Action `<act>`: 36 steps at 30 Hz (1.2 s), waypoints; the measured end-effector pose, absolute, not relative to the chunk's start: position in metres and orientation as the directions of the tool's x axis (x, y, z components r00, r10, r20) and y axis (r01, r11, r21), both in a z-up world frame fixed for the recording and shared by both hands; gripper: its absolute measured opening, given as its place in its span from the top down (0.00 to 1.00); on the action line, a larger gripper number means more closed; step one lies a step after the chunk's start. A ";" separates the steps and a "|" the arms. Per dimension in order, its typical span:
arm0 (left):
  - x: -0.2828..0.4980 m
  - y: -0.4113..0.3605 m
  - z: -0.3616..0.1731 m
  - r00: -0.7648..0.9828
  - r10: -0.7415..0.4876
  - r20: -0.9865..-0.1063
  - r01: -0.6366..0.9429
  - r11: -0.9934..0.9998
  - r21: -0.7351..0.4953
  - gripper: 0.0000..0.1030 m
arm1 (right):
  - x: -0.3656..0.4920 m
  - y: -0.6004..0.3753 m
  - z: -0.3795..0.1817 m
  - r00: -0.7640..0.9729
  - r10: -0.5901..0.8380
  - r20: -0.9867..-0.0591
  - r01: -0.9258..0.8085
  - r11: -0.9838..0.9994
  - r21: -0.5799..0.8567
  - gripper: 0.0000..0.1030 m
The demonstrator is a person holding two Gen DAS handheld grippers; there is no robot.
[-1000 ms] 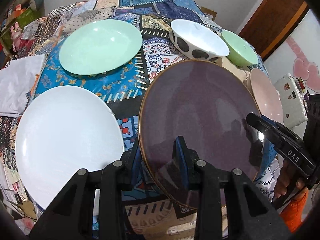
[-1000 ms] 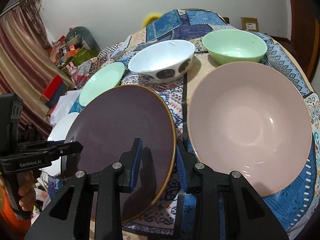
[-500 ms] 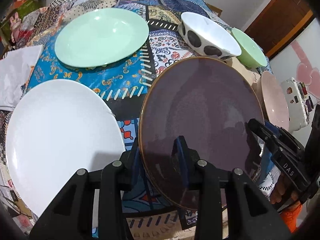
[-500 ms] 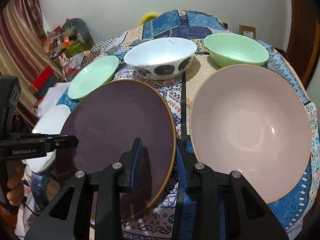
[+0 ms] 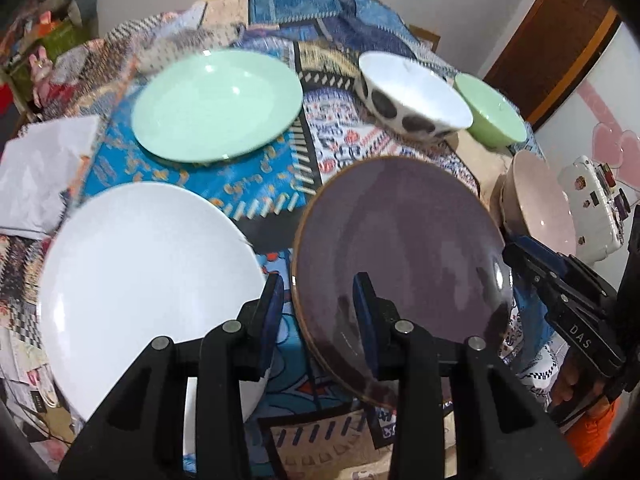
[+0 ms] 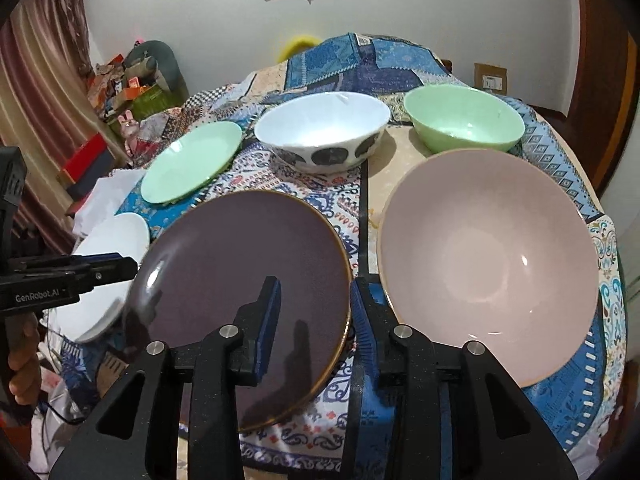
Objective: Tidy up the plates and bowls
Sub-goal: 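Lower the dark brown plate beside the pink bowl and open both tools, then grasp the white plate rim with the left tool while the right tool grips it too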
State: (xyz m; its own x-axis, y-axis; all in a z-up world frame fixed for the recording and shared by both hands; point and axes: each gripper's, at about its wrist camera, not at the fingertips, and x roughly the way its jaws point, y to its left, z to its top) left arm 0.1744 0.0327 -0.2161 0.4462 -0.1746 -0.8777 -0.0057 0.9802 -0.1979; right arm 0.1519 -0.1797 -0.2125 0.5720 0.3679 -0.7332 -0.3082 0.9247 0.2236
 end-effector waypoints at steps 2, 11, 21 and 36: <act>0.170 0.036 -0.209 0.456 -0.172 -0.873 -0.009 0.980 -0.197 0.66 | 0.150 -0.177 -0.208 0.574 0.377 -0.727 -0.316 0.921 0.228 0.68; 0.140 0.053 -0.171 0.538 -0.117 -0.835 -0.026 0.988 -0.154 0.57 | 0.140 -0.161 -0.186 0.596 0.419 -0.685 -0.362 0.902 0.236 0.64; 0.105 0.097 -0.140 0.600 -0.006 -0.800 -0.094 0.993 -0.078 0.49 | 0.135 -0.127 -0.167 0.603 0.468 -0.646 -0.443 0.870 0.217 0.57; 0.077 0.165 -0.155 0.574 0.097 -0.813 -0.213 0.977 -0.034 0.42 | 0.148 -0.054 -0.173 0.509 0.550 -0.662 -0.576 0.789 0.213 0.47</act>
